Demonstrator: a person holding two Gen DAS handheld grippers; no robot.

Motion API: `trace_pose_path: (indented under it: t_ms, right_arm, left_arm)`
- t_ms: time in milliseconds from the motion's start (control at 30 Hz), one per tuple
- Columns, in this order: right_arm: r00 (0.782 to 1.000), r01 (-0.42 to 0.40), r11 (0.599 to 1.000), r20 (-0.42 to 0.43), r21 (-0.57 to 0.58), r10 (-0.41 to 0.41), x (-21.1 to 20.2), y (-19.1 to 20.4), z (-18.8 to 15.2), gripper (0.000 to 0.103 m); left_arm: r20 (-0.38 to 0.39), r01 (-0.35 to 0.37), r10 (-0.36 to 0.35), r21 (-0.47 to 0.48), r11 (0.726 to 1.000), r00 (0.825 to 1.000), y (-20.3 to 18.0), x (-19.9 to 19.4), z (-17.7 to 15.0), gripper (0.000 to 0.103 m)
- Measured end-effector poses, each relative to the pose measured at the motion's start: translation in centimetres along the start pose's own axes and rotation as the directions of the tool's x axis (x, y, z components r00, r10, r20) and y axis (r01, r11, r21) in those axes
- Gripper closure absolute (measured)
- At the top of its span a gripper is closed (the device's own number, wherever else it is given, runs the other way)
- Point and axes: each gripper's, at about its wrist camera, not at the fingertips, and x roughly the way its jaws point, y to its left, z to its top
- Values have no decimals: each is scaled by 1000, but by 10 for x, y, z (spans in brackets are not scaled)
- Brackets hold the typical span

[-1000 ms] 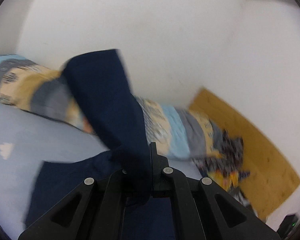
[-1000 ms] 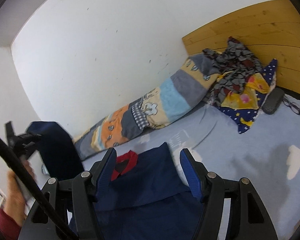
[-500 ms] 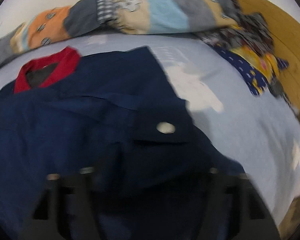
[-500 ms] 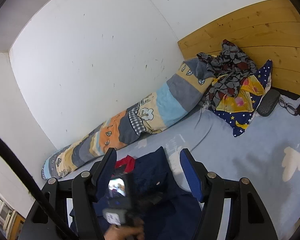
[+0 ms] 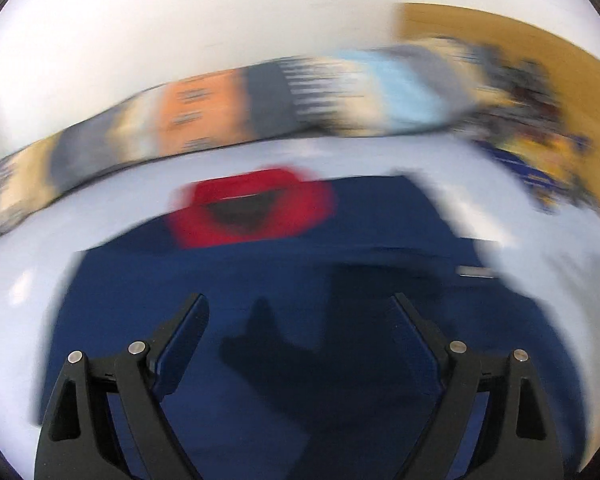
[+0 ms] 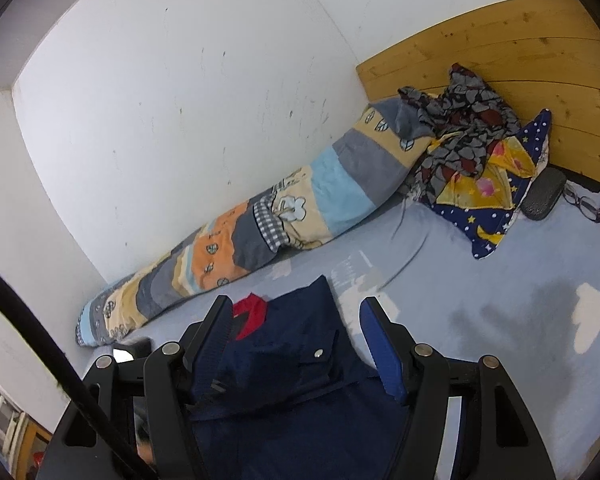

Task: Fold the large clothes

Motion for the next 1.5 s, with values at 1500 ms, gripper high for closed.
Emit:
trace_pose_path:
  t_ms: [1500]
  right_arm:
    - [979, 21, 987, -195, -162, -53, 34, 2, -37, 30]
  left_arm:
    - [-286, -12, -9, -75, 997, 958, 20, -50, -153, 0]
